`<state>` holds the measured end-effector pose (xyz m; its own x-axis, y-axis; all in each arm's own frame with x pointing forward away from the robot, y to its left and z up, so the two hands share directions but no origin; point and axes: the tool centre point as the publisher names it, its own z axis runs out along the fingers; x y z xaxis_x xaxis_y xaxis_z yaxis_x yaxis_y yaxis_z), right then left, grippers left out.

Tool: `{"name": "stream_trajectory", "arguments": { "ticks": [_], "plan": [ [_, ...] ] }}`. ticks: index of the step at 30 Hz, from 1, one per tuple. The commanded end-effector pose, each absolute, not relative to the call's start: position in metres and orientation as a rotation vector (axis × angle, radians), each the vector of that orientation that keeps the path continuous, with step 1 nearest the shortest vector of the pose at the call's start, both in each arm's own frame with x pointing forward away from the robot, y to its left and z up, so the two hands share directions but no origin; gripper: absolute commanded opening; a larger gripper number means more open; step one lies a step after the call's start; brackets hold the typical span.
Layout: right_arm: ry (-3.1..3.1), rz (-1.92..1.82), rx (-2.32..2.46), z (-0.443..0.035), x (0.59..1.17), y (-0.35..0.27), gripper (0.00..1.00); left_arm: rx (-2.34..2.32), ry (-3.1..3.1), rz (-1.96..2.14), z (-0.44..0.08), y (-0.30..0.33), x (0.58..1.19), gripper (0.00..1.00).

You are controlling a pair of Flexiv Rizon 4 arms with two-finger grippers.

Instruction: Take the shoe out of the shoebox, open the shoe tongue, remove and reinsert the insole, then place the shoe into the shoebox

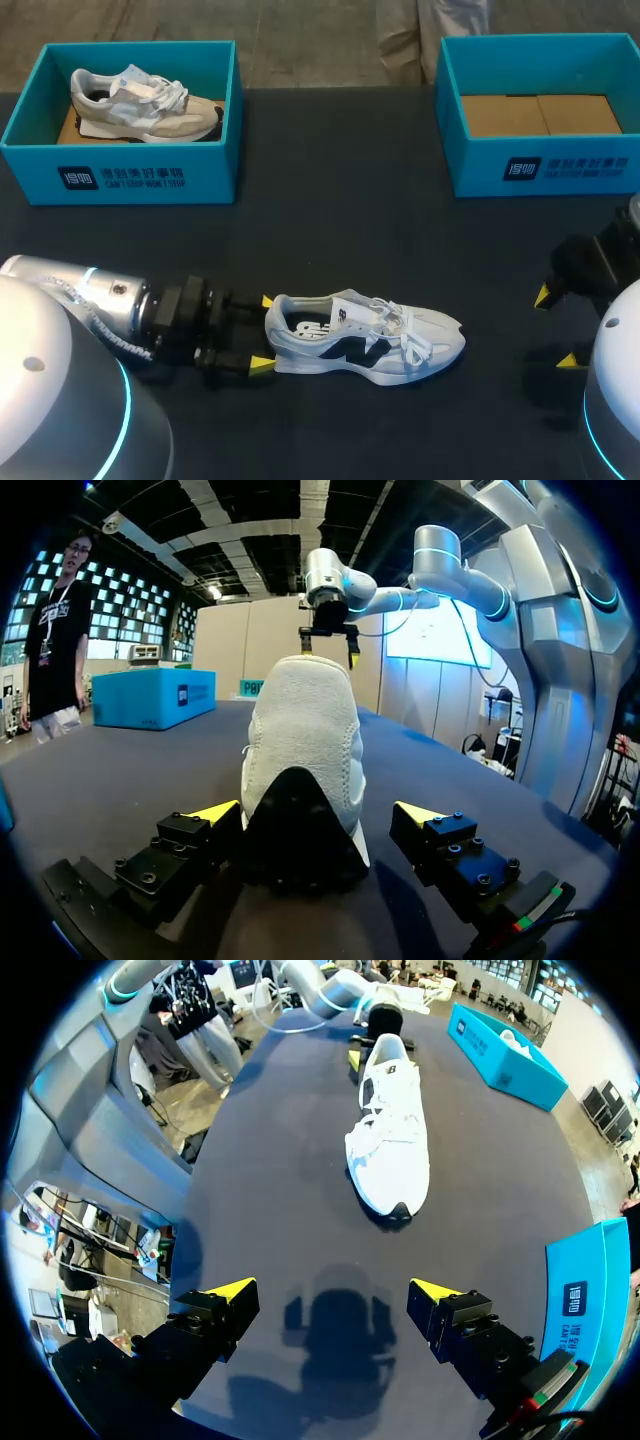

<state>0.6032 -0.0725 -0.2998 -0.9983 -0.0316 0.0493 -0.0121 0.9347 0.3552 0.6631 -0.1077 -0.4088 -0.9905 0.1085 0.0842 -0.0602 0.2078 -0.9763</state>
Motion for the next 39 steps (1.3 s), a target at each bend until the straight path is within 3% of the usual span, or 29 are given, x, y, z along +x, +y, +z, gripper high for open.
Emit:
{"name": "stream_trajectory", "arguments": {
  "ticks": [1, 39],
  "plan": [
    [-3.04, -0.554, 0.034, -0.3, 0.602, -0.072, 1.0, -0.048, -2.326, 1.899, -0.413, -0.117, 0.665, 1.0],
    [-3.04, -0.554, 0.034, -0.3, 0.602, -0.072, 1.0, -0.048, -2.291, 1.889, -0.423, -0.157, 0.664, 1.0]
  ]
}}
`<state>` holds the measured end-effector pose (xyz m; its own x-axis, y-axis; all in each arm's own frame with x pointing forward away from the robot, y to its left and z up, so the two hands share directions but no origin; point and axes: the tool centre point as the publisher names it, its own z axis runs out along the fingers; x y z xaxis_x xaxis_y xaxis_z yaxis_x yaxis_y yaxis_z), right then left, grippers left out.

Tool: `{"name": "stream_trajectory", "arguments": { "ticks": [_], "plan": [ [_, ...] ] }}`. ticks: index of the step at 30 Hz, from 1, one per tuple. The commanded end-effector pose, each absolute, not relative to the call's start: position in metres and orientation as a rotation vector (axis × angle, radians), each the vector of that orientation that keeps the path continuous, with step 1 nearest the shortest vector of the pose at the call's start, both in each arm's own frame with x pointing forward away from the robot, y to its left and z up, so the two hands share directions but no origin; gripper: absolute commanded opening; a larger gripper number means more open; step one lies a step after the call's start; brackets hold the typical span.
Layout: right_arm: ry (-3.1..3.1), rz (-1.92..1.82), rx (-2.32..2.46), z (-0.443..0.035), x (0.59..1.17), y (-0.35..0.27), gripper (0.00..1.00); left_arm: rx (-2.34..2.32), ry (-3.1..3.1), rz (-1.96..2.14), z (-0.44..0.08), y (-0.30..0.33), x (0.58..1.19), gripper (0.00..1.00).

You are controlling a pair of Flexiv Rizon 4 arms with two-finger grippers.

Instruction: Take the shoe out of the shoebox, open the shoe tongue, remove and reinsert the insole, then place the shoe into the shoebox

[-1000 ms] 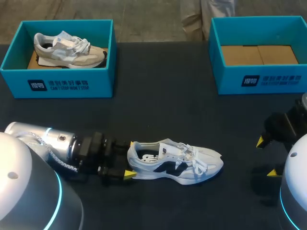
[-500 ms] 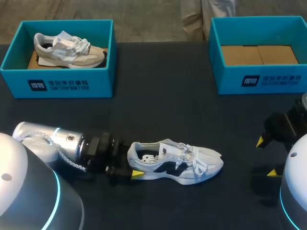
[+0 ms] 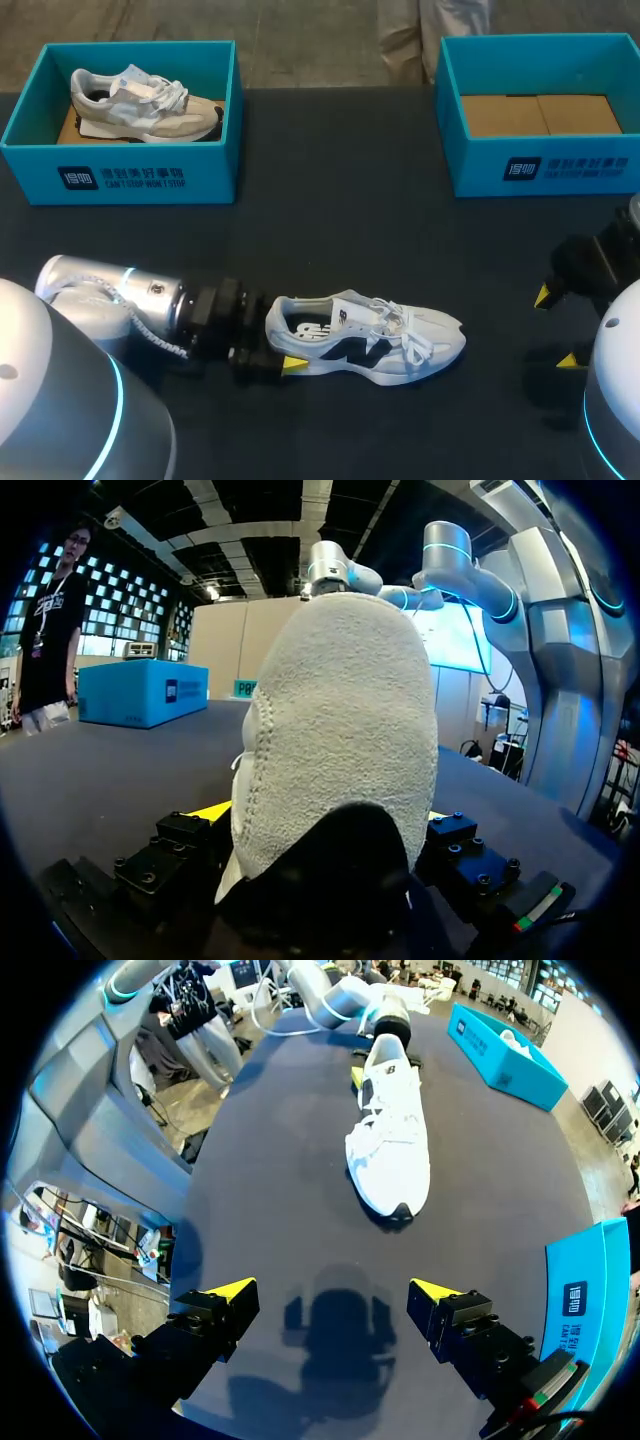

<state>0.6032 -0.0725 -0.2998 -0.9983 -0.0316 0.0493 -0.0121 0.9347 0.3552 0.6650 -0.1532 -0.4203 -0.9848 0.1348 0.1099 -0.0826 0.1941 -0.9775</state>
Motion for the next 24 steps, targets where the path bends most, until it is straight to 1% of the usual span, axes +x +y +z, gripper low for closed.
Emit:
{"name": "stream_trajectory", "arguments": {
  "ticks": [1, 6, 7, 8, 9, 10, 24],
  "plan": [
    [-3.04, -0.554, 0.034, -0.3003, 0.6016, -0.0723, 1.0, -0.045, -2.291, 1.889, -0.4228, -0.158, 0.6638, 1.0],
    [-3.04, -0.554, 0.034, -0.3003, 0.6016, -0.0723, 1.0, -0.041, -2.293, 1.886, -0.4245, -0.1615, 0.6615, 1.0],
    [-3.04, -0.554, 0.034, -0.3003, 0.6016, -0.0723, 1.0, -0.04, -2.295, 1.886, -0.4248, -0.1621, 0.6614, 0.93],
    [-3.04, -0.554, 0.034, -0.3003, 0.6016, -0.0723, 1.0, -0.038, -2.296, 1.887, -0.4249, -0.1624, 0.6613, 0.73],
    [-3.04, -0.554, 0.034, -0.3003, 0.6016, -0.0723, 1.0, -0.036, -2.296, 1.888, -0.425, -0.1626, 0.6613, 0.34],
    [-3.04, -0.554, 0.034, -0.3003, 0.6016, -0.0723, 1.0, -0.035, -2.297, 1.888, -0.4253, -0.163, 0.6615, 0.0],
    [-3.04, -0.554, 0.034, -0.3003, 0.6016, -0.0723, 1.0, -0.041, -2.281, 1.886, -0.4254, -0.1593, 0.6618, 0.0]
  ]
}}
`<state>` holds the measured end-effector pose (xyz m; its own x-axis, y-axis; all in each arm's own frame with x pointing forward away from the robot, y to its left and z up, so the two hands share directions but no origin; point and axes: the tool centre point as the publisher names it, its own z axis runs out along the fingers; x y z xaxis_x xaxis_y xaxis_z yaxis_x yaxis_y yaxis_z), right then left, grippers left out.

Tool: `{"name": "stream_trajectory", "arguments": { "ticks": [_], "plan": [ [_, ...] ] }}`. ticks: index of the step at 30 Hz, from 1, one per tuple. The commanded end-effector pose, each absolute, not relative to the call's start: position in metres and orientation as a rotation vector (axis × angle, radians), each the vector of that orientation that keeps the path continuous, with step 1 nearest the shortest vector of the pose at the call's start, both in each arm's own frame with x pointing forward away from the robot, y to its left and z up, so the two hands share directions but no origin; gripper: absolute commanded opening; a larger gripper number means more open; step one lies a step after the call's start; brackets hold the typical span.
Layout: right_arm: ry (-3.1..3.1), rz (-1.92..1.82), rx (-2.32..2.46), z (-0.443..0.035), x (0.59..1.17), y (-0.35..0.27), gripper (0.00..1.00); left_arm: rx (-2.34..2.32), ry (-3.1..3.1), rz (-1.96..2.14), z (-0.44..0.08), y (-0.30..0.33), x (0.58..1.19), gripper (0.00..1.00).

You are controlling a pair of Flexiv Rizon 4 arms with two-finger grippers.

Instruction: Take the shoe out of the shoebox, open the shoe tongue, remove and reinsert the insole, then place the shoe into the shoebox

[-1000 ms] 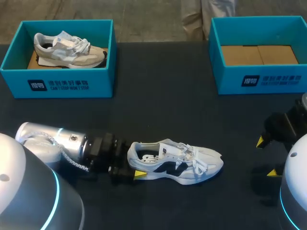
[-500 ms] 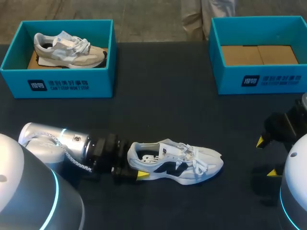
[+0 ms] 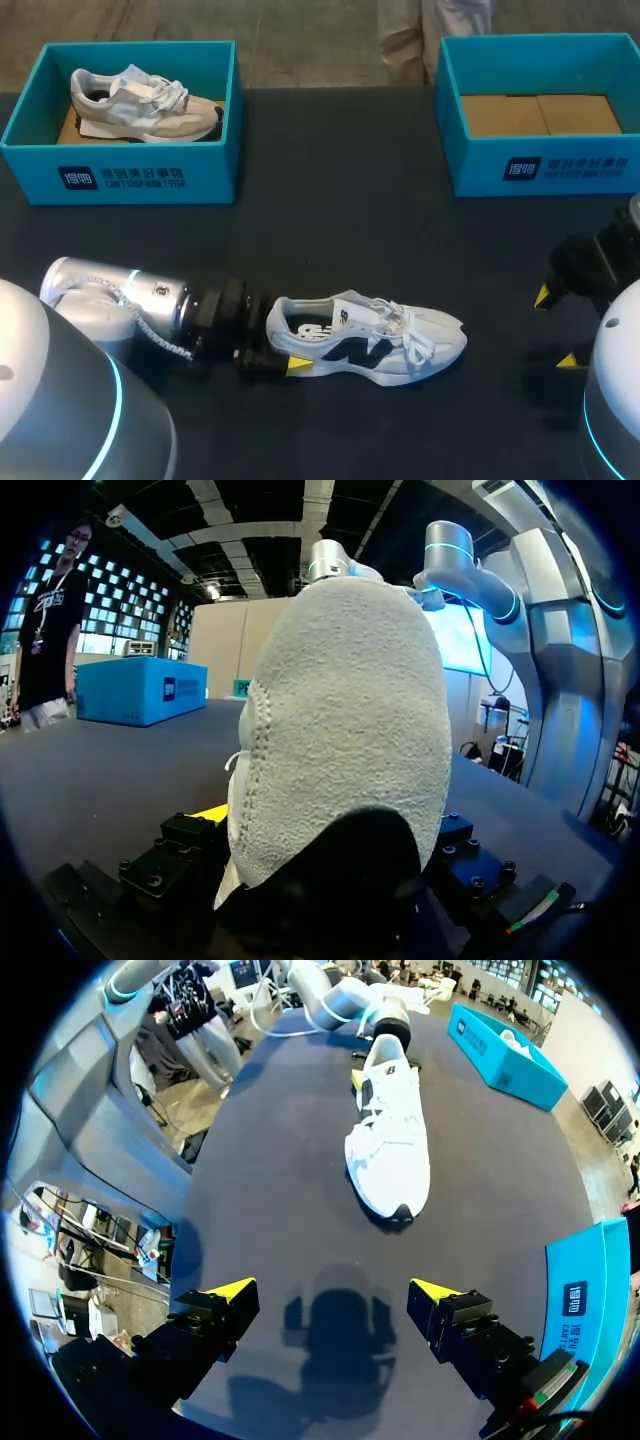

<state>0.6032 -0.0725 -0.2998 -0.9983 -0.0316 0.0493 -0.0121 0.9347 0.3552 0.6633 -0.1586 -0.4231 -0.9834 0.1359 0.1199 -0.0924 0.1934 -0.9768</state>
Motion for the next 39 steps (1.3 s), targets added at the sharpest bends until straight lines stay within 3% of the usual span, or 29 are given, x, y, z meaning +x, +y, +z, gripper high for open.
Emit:
{"name": "stream_trajectory", "arguments": {
  "ticks": [1, 9, 20, 34, 39],
  "plan": [
    [-3.04, -0.554, 0.034, -0.3, 0.602, -0.072, 1.0, -0.041, -2.281, 1.886, -0.425, -0.159, 0.662, 0.0],
    [-3.046, -0.514, 0.066, -0.291, 0.608, -0.066, 1.0, -0.041, -2.281, 1.886, -0.425, -0.159, 0.662, 0.0],
    [-2.896, -0.382, -0.642, -0.267, 0.622, -0.024, 1.0, -0.041, -2.281, 1.886, -0.425, -0.159, 0.662, 0.0],
    [-2.923, -0.404, -0.648, -0.262, 0.622, -0.017, 1.0, -0.041, -2.281, 1.886, -0.425, -0.159, 0.662, 0.0],
    [-2.894, -0.287, -1.036, -0.257, 0.629, 0.016, 1.0, -0.041, -2.281, 1.886, -0.425, -0.159, 0.662, 0.0]
  ]
}}
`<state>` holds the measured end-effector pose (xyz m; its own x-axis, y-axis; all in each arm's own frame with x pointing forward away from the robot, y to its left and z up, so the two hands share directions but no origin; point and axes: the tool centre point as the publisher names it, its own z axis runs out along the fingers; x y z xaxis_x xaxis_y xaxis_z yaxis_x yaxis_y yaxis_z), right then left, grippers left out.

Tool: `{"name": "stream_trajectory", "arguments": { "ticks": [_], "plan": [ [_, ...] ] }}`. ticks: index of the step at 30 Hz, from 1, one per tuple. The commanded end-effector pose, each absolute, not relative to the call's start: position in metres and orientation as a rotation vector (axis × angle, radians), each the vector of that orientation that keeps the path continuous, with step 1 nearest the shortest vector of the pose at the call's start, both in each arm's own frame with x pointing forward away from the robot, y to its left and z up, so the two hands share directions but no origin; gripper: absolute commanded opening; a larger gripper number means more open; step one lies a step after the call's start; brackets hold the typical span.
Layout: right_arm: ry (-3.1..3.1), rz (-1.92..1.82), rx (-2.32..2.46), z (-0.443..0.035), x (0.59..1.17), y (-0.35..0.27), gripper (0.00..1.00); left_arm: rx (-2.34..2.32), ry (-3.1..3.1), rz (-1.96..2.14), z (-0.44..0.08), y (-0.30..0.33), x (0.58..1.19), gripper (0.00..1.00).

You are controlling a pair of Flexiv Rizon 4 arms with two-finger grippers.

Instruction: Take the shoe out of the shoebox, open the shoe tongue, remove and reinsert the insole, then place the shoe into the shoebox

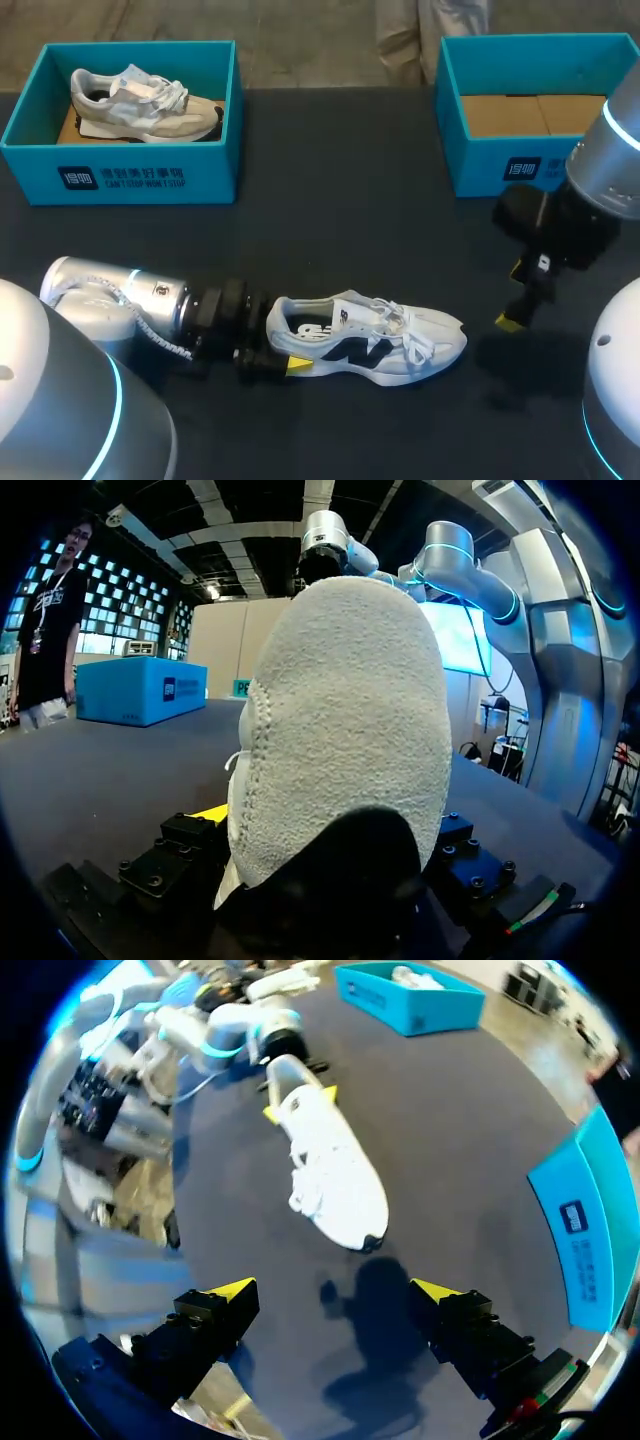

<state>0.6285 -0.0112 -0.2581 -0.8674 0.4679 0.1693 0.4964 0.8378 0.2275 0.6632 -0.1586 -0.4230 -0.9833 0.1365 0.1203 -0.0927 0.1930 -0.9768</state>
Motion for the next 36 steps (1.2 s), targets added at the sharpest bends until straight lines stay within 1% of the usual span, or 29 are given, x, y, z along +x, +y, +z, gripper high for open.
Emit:
{"name": "stream_trajectory", "arguments": {
  "ticks": [1, 4, 8, 13, 15, 16, 28, 30, 36],
  "plan": [
    [-2.872, -0.317, -1.082, -0.256, 0.629, 0.021, 1.0, -0.041, -2.281, 1.886, -0.425, -0.159, 0.662, 0.0],
    [-2.841, -0.273, -1.269, -0.252, 0.627, 0.035, 1.0, -0.041, -2.281, 1.886, -0.425, -0.159, 0.662, 0.0],
    [-2.739, -0.124, -1.519, -0.251, 0.625, 0.053, 1.0, -0.041, -2.281, 1.886, -0.425, -0.159, 0.662, 0.0],
    [-2.619, -0.145, -1.7, -0.252, 0.624, 0.071, 1.0, -0.041, -2.281, 1.886, -0.425, -0.159, 0.662, 0.0],
    [-2.629, -0.182, -1.666, -0.249, 0.624, 0.078, 1.0, -0.041, -2.281, 1.886, -0.425, -0.159, 0.662, 0.0],
    [-2.673, -0.217, -1.543, -0.248, 0.624, 0.082, 1.0, -0.041, -2.281, 1.886, -0.425, -0.159, 0.662, 0.0],
    [-2.673, -0.217, -1.543, -0.248, 0.624, 0.082, 1.0, -0.041, -2.281, 1.886, -0.425, -0.159, 0.662, 0.0],
    [-2.633, -0.061, -1.719, -0.249, 0.622, 0.103, 1.0, -0.041, -2.281, 1.886, -0.425, -0.159, 0.662, 0.0],
    [-2.598, 0.079, -1.95, -0.252, 0.62, 0.144, 1.0, -0.041, -2.281, 1.886, -0.425, -0.159, 0.662, 0.0]
  ]
}}
